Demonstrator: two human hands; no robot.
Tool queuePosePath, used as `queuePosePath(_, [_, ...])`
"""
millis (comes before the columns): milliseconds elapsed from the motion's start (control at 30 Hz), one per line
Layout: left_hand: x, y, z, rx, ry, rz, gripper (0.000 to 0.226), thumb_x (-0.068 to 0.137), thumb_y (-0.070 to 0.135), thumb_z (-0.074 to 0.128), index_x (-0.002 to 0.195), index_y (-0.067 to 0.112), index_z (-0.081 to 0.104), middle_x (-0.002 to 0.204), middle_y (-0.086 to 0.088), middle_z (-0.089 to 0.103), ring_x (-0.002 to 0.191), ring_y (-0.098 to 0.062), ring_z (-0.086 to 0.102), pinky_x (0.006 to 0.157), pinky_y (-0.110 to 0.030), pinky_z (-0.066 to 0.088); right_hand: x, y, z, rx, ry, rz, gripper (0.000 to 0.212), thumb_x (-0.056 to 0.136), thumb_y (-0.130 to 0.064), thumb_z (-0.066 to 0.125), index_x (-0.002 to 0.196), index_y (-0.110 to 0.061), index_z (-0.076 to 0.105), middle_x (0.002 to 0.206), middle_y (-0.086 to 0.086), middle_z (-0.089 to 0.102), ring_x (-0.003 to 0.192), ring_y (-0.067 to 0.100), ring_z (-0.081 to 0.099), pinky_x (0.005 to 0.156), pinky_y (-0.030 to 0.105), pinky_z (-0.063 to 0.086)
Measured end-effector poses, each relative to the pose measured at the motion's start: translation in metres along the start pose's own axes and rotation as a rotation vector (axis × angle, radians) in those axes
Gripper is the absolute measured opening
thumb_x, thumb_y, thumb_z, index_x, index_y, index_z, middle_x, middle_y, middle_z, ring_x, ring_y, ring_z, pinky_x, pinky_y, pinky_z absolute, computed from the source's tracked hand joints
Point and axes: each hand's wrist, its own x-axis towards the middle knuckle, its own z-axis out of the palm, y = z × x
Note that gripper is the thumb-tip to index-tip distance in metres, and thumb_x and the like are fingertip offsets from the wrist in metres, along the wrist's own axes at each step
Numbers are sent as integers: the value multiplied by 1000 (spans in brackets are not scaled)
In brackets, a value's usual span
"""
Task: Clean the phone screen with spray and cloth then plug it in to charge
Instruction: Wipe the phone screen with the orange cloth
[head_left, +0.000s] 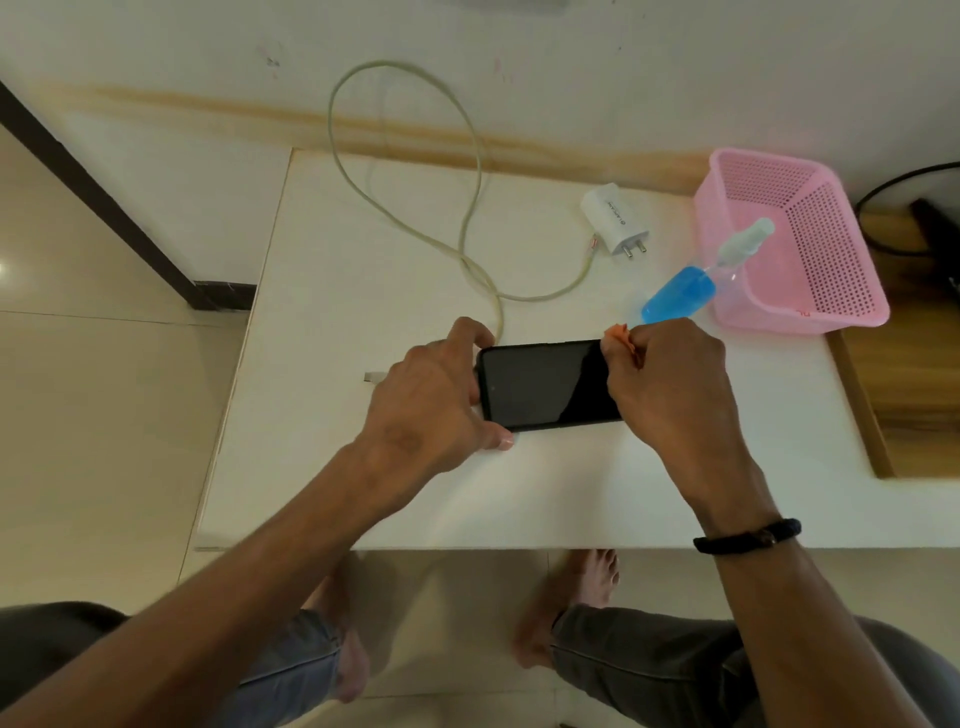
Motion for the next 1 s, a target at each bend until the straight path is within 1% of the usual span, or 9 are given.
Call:
queuePosePath(133, [3,-3,2,-44,1,13,90,61,31,98,135,27,48,94,6,65,87,-20,68,81,-43,60,-5,-11,5,48,-41,-58,48,108,-31,50,64,-14,46,59,1,45,56,12,46,70,21,36])
queuePosePath(267, [6,-4,3,-49,0,25,92,59,29,99,135,25,48,95,3,65,86,-21,68,80,-40,59,-9,-28,15,1,-91,-169,44,108,-32,49,75,-6,58,75,11,57,73,26,56,70,33,42])
queuePosePath(400, [7,-6,5,-78,7,33,92,58,25,100,135,24,49,90,6,61,85,-19,64,74,-32,55,-15,-44,24,10,-121,-217,38,108,-32,52,78,-11,63,82,9,61,58,12,49,52,14,30])
queuePosePath(500, [7,-6,6,-74,16,49,90,58,22,99,134,22,50,83,12,56,82,-17,62,71,-28,50,-18,-51,30,140,-188,-219,34,106,-26,58,76,-9,63,67,-1,53,48,5,46,44,9,37])
queuePosePath(633, [7,-5,5,-76,13,66,88,57,19,99,132,17,52,85,9,58,80,-18,61,72,-27,47,-20,-52,32,119,-236,-284,23,104,-21,61,95,-5,74,72,-6,46,52,4,47,49,4,39])
queuePosePath(700, [6,-4,4,-83,15,64,87,59,18,99,132,15,52,86,6,61,82,-19,63,74,-28,50,-24,-53,28,64,-270,-339,19,103,-22,62,104,-9,76,81,-4,54,60,6,51,46,9,38])
queuePosePath(767, [5,-4,4,-99,20,67,84,62,12,95,133,13,51,80,5,62,82,-22,66,73,-29,50,-29,-53,24,25,-296,-398,16,100,-21,65,106,-12,77,98,1,61,69,9,54,50,10,32])
queuePosePath(833, [5,-5,3,-108,26,69,80,65,5,90,134,12,52,71,9,59,78,-21,65,69,-26,47,-36,-52,22,14,-299,-441,13,96,-20,69,101,-11,77,102,3,62,68,6,51,54,9,32])
queuePosePath(1000, [4,-6,2,-130,22,73,80,62,6,94,131,12,54,72,1,69,72,-19,65,69,-29,55,-47,-43,25,-61,-309,-405,23,91,-11,72,114,-13,73,108,0,67,80,10,57,73,15,49])
